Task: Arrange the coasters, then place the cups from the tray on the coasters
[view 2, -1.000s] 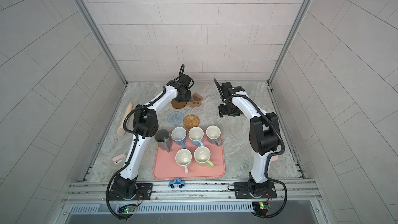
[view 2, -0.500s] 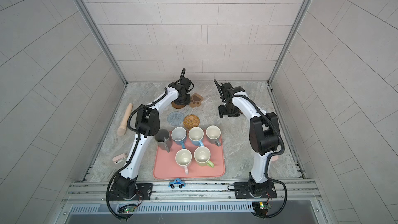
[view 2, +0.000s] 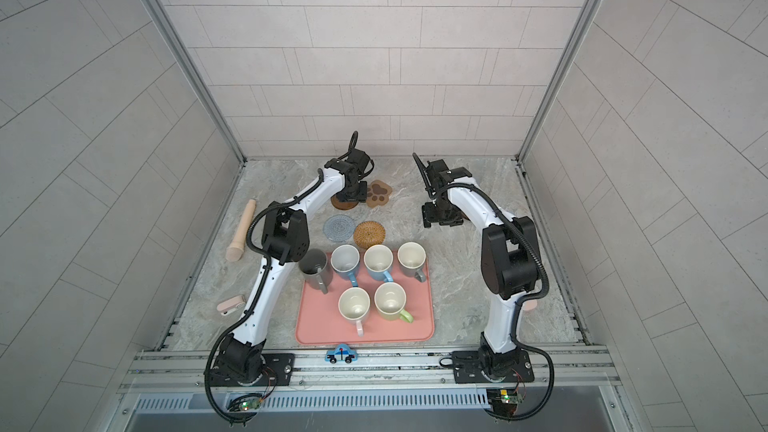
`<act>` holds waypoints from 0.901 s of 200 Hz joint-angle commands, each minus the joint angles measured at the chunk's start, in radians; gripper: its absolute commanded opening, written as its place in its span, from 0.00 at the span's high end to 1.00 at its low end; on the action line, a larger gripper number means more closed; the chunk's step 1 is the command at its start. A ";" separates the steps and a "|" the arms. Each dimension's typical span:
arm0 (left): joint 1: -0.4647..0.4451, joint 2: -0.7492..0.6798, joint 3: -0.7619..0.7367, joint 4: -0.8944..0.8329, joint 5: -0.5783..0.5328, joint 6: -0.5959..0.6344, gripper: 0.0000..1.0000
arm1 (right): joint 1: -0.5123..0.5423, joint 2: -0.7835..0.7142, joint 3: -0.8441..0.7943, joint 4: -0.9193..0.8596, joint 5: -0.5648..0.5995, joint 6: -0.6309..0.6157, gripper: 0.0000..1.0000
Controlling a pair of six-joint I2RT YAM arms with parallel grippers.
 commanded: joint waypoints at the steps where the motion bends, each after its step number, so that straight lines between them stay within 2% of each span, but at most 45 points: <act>1: 0.008 0.017 0.026 -0.049 -0.033 0.018 0.48 | 0.003 -0.007 -0.012 -0.015 0.003 0.015 0.26; 147: 0.038 0.010 0.023 -0.072 -0.054 0.034 0.50 | 0.005 -0.006 -0.013 -0.007 -0.004 0.020 0.27; 180: 0.038 -0.011 0.024 -0.057 -0.063 0.034 0.46 | 0.004 -0.005 -0.007 -0.008 -0.003 0.020 0.27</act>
